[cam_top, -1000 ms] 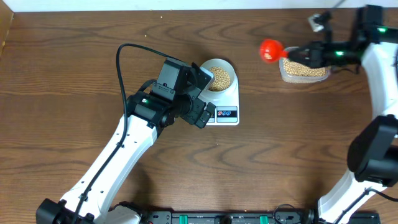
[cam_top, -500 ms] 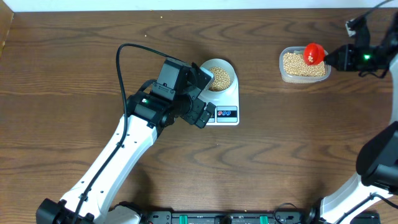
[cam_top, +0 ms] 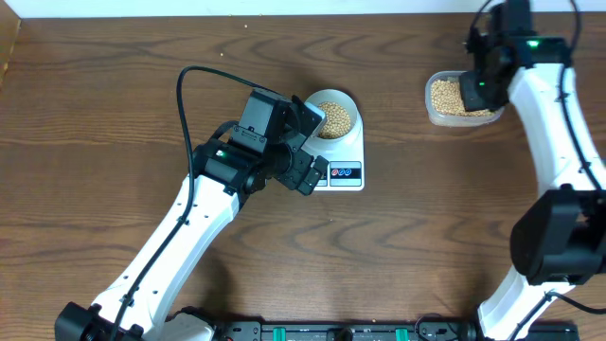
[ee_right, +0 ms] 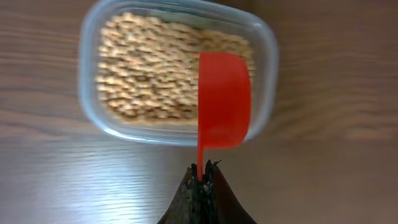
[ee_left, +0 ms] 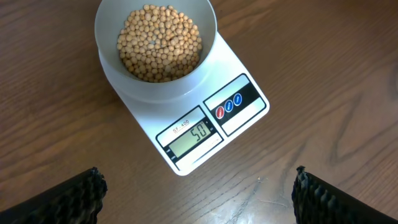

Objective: Scoop item into bowl and weigh 50g on scale
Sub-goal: 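Move the scoop with the right gripper back to the soybean tub, then lay the scoop in the tub and open the right gripper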

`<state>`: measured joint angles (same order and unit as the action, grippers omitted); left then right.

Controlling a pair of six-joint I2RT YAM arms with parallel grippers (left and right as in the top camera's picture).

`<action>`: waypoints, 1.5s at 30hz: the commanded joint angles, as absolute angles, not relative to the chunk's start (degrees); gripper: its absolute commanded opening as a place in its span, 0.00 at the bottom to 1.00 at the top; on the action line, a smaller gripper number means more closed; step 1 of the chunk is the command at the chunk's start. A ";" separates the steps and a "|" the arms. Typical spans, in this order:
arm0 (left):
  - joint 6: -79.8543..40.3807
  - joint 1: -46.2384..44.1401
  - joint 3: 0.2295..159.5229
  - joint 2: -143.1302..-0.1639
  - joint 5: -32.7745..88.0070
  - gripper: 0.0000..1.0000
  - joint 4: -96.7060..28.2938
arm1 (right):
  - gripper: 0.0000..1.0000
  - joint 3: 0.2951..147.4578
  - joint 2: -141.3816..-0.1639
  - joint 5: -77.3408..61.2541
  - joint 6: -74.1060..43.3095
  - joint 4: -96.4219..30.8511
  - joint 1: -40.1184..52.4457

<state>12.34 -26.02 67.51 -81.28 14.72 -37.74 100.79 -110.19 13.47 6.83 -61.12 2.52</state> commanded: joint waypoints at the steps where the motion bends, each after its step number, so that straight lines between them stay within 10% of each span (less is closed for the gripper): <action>1: 13.28 -25.78 67.51 -81.71 14.98 0.98 -37.95 | 0.01 101.41 -108.64 28.25 4.71 -61.25 5.61; 36: 13.28 -25.78 67.51 -81.71 14.98 0.98 -37.95 | 0.06 93.69 -110.24 -32.34 6.50 -53.23 -17.52; 45: 13.28 -25.78 67.51 -81.71 14.98 0.98 -37.95 | 0.41 89.10 -110.65 -37.71 6.42 -49.84 -22.68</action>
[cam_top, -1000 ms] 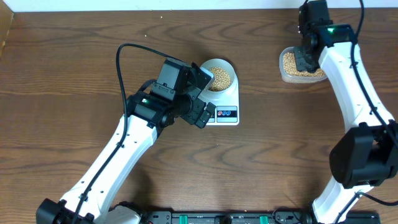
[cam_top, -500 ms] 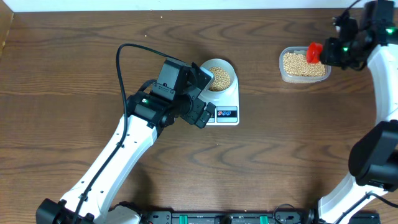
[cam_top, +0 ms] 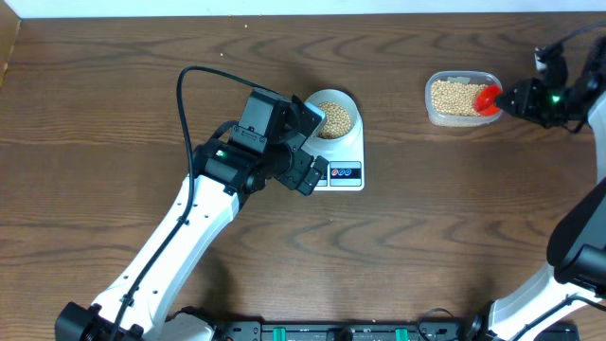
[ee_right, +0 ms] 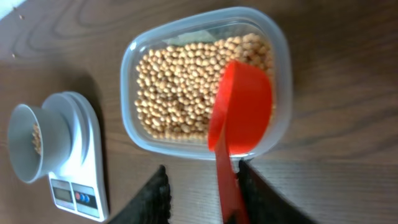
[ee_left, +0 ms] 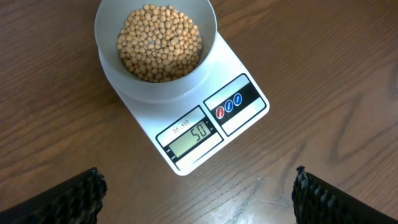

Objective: Scoop item into bowl and weigh 50g on scale
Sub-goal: 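Lay the scoop in the tub and open the right gripper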

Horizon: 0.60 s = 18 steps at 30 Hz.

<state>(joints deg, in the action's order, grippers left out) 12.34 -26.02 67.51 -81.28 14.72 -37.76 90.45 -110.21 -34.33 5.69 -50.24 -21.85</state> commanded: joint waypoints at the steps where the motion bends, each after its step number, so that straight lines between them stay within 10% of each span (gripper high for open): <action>1: 13.28 -25.78 67.51 -81.71 14.98 0.98 -37.95 | 0.44 88.73 -110.65 -37.71 6.42 -49.69 -22.83; 18: 13.28 -25.78 67.51 -81.71 14.98 0.98 -37.95 | 0.60 85.78 -110.69 -37.58 -3.64 -45.15 -21.50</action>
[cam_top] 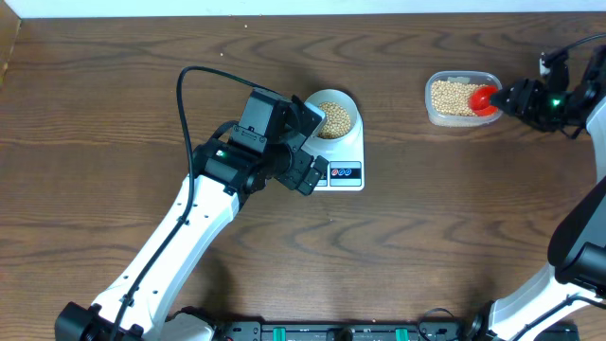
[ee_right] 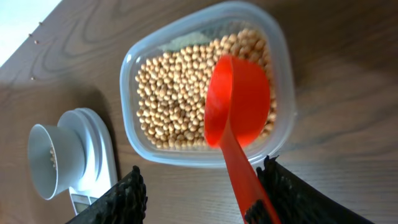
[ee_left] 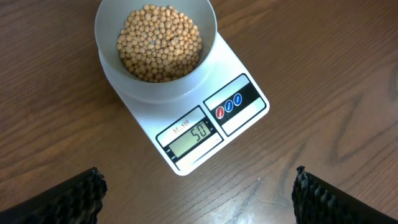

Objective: Scoop item into bowl and weigh 50g on scale
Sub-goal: 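Lay the scoop in the tub and open the right gripper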

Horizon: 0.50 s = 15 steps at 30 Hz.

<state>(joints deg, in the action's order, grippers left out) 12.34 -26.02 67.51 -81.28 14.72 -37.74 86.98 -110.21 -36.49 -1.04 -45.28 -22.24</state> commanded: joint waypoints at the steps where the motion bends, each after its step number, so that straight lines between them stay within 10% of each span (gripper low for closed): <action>1: 13.28 -25.78 67.51 -81.71 14.98 0.98 -37.95 | 0.66 85.58 -110.69 -37.43 -4.32 -45.17 -21.47; 6: 13.28 -25.78 67.51 -81.71 14.98 0.98 -37.95 | 0.99 84.90 -110.69 -34.17 -7.11 -45.47 -21.47; 15: 13.28 -25.78 67.51 -81.71 14.98 0.98 -37.95 | 0.99 85.14 -110.61 -25.98 -10.92 -46.09 -21.63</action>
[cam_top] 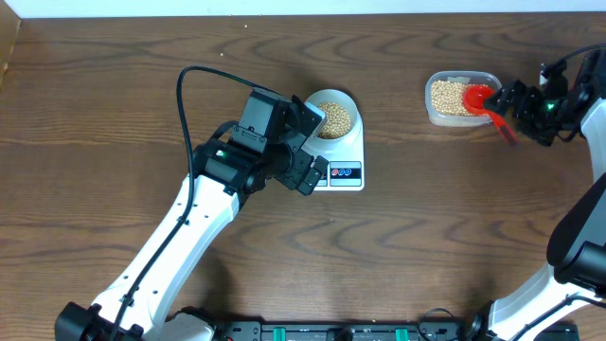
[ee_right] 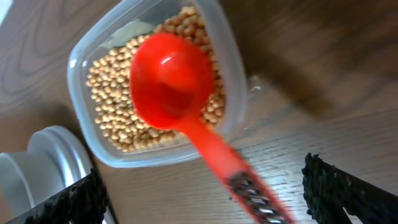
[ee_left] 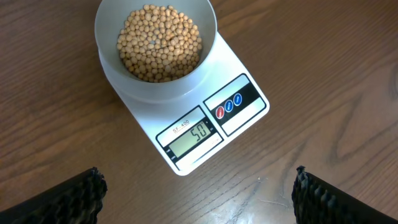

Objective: Scoop item into bowl and weigh 50g on scale

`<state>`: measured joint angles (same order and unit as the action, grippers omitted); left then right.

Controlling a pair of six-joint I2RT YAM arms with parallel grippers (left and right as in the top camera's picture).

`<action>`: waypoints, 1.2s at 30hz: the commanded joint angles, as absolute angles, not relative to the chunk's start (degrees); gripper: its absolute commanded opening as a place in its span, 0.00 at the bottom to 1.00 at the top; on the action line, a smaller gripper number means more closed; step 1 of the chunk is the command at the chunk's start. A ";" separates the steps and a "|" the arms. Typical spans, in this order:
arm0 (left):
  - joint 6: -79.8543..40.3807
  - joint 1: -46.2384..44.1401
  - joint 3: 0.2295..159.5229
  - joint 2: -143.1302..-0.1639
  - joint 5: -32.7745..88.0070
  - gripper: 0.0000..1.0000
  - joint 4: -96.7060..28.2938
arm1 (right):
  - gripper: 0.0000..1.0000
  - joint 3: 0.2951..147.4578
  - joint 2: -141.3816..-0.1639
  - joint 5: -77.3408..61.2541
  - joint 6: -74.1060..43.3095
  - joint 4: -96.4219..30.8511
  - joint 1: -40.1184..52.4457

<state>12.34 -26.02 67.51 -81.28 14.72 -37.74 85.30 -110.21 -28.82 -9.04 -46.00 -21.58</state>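
A white bowl [ee_left: 158,43] full of soybeans stands on the white scale [ee_left: 239,118], whose display [ee_left: 198,132] reads 50. My left gripper [ee_left: 199,177] hovers over the table just in front of the scale, open and empty. At the far right, a clear container [ee_right: 93,140] holds more soybeans. The red scoop [ee_right: 168,81] lies with its cup on those beans and its handle slanting out over the rim. My right gripper [ee_right: 202,180] is open wide, with the handle loose between its fingers [ee_right: 348,193].
The left arm [cam_top: 189,227] stretches from the front edge to the scale. A black cable [cam_top: 189,85] loops above it. The container [cam_top: 459,98] sits near the table's back right, with the right arm [cam_top: 568,227] along the right edge.
My right gripper has opened wider and the scoop handle is no longer held. The scoop's cup now faces up on the beans. The left arm and the scale reading are unchanged.
My right gripper was shut on the scoop's handle over the container. It then stood to the right of the container with its fingers parting beside the handle, wider at each moment, and now the scoop lies free. The scale showed 50 throughout.
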 commanded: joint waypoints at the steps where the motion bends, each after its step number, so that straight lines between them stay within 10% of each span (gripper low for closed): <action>1: 13.28 -25.78 67.51 -81.71 14.98 0.98 -37.95 | 0.99 85.32 -110.50 -25.32 -10.92 -46.13 -21.74; 36: 13.28 -25.78 67.51 -81.71 14.98 0.98 -37.95 | 0.99 90.21 -62.13 -28.53 0.49 -82.17 -13.67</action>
